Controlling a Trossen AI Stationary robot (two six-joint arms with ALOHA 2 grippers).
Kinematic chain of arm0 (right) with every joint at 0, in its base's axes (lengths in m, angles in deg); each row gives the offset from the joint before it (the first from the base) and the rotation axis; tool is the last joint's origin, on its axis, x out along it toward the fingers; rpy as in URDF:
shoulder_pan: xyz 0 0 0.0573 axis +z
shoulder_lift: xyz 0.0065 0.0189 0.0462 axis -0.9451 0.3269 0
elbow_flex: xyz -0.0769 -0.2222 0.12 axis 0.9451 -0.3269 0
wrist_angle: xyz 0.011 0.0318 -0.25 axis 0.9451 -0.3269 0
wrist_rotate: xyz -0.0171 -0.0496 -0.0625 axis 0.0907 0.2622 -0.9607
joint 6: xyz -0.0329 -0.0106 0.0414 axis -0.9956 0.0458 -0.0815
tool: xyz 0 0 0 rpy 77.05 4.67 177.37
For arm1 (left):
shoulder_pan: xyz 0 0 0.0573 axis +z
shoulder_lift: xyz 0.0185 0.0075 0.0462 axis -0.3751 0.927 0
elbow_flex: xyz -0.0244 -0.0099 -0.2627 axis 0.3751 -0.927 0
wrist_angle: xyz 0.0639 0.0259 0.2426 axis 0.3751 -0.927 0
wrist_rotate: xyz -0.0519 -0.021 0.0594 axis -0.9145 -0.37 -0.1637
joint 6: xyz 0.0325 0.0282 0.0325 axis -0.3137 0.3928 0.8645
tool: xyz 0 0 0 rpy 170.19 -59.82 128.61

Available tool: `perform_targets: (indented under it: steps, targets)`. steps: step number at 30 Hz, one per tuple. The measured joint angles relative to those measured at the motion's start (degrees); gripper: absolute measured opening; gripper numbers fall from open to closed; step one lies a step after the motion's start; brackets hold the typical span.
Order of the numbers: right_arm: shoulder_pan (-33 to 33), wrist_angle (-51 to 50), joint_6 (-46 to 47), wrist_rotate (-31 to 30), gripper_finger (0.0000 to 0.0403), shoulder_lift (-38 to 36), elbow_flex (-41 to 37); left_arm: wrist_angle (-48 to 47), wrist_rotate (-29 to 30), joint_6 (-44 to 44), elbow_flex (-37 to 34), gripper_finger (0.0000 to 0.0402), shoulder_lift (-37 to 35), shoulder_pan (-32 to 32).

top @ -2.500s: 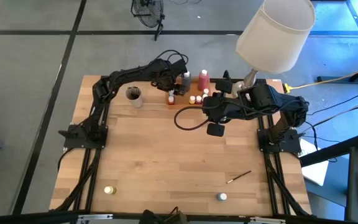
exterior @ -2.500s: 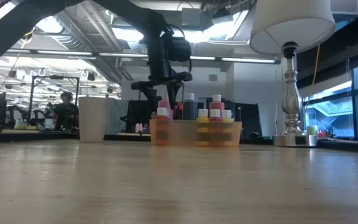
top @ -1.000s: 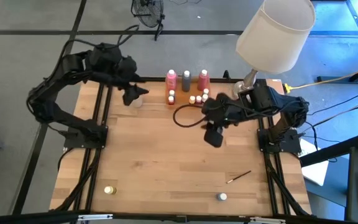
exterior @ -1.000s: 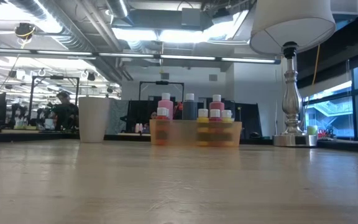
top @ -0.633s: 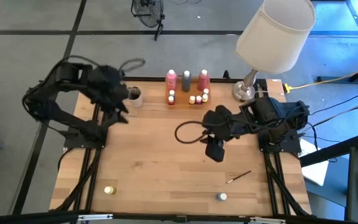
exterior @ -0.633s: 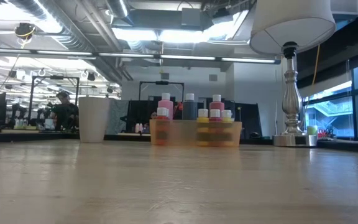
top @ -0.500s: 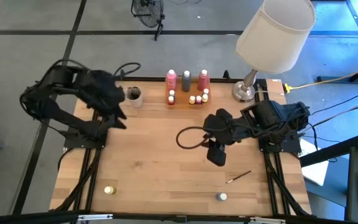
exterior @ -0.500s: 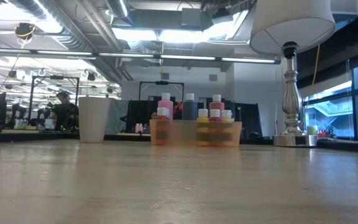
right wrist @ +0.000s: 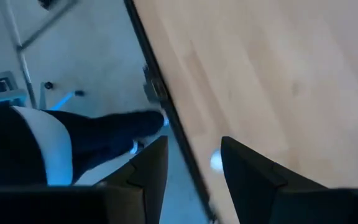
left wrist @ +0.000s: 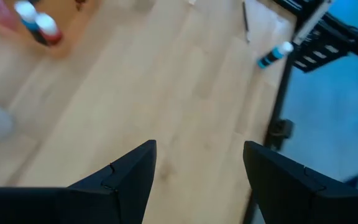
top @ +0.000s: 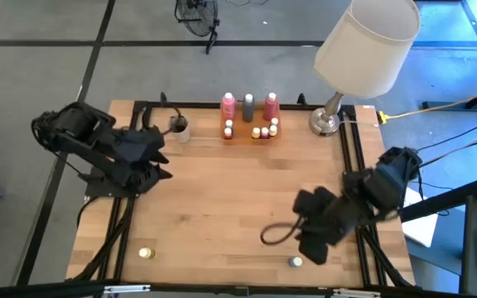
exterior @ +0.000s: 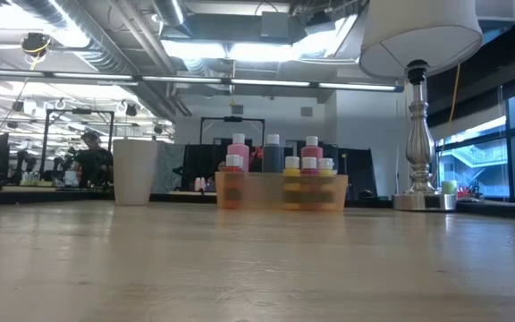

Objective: Pick & Place Paint Supplies
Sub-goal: Put the blue paint bottle into the orange bin

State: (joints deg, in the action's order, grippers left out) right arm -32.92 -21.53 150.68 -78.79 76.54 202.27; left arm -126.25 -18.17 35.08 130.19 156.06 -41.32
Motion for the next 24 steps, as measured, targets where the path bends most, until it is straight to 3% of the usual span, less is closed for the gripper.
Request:
perform_targets:
  steps: [6,13,20,24]
  targets:
    - [6.27,-0.65,12.71,2.72,0.0155,2.52,-4.04,0.26,5.2,-0.07,0.0,0.0237,2.96,-4.07]
    - [9.15,-0.7,22.06,4.08,0.0192,6.49,-12.93,0.46,1.77,6.37,-0.04,0.0237,7.71,-7.56]
    - [7.4,-0.09,24.17,10.64,0.0245,10.02,-18.15,0.46,0.32,14.3,-0.04,0.0237,10.83,-9.59]
    - [6.11,3.55,25.17,11.05,0.0258,11.53,-19.71,0.44,-2.73,15.23,-0.04,0.0237,11.14,-10.26]
